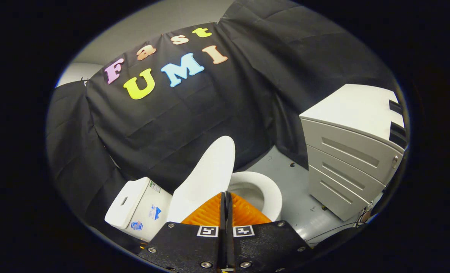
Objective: Open the toilet lid.
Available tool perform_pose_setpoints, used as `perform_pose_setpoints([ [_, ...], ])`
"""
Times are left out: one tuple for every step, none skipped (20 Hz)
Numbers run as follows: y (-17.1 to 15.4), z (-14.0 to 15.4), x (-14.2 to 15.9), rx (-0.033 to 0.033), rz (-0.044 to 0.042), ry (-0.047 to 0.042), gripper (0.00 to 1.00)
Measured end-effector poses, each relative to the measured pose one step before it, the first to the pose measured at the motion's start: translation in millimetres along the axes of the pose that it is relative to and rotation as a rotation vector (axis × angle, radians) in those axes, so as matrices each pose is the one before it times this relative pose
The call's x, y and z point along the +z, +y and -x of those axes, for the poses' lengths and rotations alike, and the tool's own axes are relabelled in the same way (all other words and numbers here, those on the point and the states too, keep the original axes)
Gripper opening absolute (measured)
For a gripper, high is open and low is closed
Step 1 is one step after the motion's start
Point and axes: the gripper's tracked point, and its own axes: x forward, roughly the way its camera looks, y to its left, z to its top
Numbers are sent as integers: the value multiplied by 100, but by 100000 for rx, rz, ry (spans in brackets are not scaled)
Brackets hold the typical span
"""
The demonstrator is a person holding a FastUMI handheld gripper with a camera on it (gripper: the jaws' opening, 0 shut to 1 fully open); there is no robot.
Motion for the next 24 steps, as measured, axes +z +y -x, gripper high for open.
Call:
perform_pose_setpoints([
  [786, 118, 441, -117, 2820, -845, 0],
  [653, 146, 383, -589, 3841, -1103, 0],
  [460, 113, 198, -844, 5053, -578, 0],
  [271, 86, 250, -529, 5790, -680, 0],
  [313, 189, 324, -313, 3777, -318, 0],
  [687, 78, 500, 570, 96, -852, 0],
  [628, 155, 477, 1235, -1939, -535, 0],
  [651, 314, 427, 1372, -1664, -1110, 0],
  [332, -45, 335, 389, -791, 24, 0],
  [199, -21, 221, -141, 837, -248, 0],
  [283, 112, 170, -288, 2575, 160, 0],
  [403, 112, 241, -132, 2703, -68, 0],
  [475, 92, 381, 38, 2136, -72, 0],
  [643, 17, 448, 506, 1462, -360, 0],
  [669, 81, 509, 756, 844, -398, 0],
  [615, 112, 406, 616, 1037, -452, 0],
  [573, 116, 360, 58, 1238, -125, 0],
  [419, 74, 355, -148, 1961, -288, 0],
  [518, 137, 355, -47, 1705, -270, 0],
  [546, 42, 397, -23, 723, -458, 0],
  [711, 153, 490, 675, 156, -866, 0],
  [665, 73, 296, 844, 227, -312, 0],
  [562, 59, 394, 593, 993, -635, 0],
  [503, -85, 324, 399, 1304, -246, 0],
])
